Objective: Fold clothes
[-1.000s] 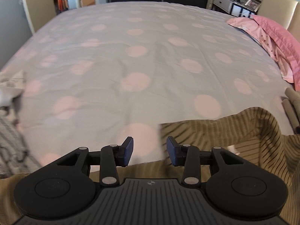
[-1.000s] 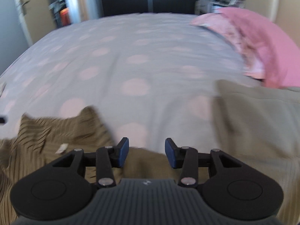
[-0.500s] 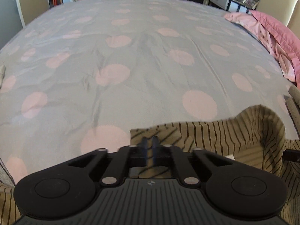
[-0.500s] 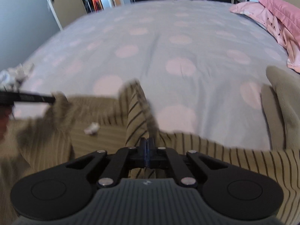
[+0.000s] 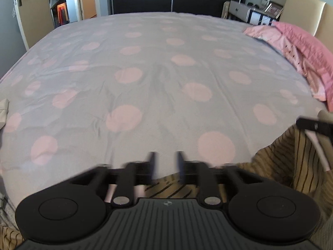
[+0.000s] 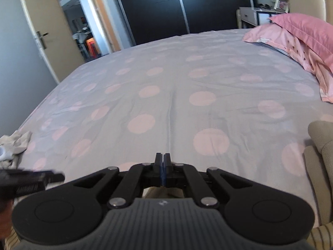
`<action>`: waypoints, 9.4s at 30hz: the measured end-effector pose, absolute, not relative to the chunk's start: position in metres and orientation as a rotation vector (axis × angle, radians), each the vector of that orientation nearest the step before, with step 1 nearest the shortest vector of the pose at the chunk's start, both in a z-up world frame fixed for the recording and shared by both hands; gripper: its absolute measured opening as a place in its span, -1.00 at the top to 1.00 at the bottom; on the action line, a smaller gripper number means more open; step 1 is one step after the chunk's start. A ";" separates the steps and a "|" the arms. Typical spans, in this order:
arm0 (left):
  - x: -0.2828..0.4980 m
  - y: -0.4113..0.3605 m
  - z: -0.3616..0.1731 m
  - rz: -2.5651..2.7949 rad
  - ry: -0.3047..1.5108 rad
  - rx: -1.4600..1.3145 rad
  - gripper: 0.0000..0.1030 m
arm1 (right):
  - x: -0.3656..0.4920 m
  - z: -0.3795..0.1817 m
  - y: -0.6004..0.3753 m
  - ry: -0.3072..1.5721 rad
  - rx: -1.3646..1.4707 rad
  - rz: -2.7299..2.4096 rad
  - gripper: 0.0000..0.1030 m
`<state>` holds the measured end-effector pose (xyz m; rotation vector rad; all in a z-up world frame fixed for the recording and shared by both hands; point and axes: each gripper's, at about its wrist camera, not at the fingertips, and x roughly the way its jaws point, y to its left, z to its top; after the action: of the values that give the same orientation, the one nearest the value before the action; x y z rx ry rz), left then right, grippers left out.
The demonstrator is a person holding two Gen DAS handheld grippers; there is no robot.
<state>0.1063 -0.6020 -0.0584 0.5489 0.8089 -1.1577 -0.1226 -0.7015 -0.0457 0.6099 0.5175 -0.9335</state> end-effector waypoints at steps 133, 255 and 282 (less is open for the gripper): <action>-0.078 -0.155 -0.032 -1.313 0.730 0.970 0.64 | -0.396 -0.054 -0.225 1.030 0.308 -0.733 0.18; 0.042 -0.054 -0.101 -0.898 1.187 1.149 0.99 | -0.299 -0.120 -0.187 1.398 0.325 -0.492 0.16; 0.001 -0.113 -0.026 -1.073 0.880 0.777 0.74 | -0.346 -0.078 -0.210 1.040 0.462 -0.830 0.09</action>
<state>0.0009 -0.1126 -0.0257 0.7770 0.8803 -1.0731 -0.3459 -0.2105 -0.0776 0.4621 1.0396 -0.8298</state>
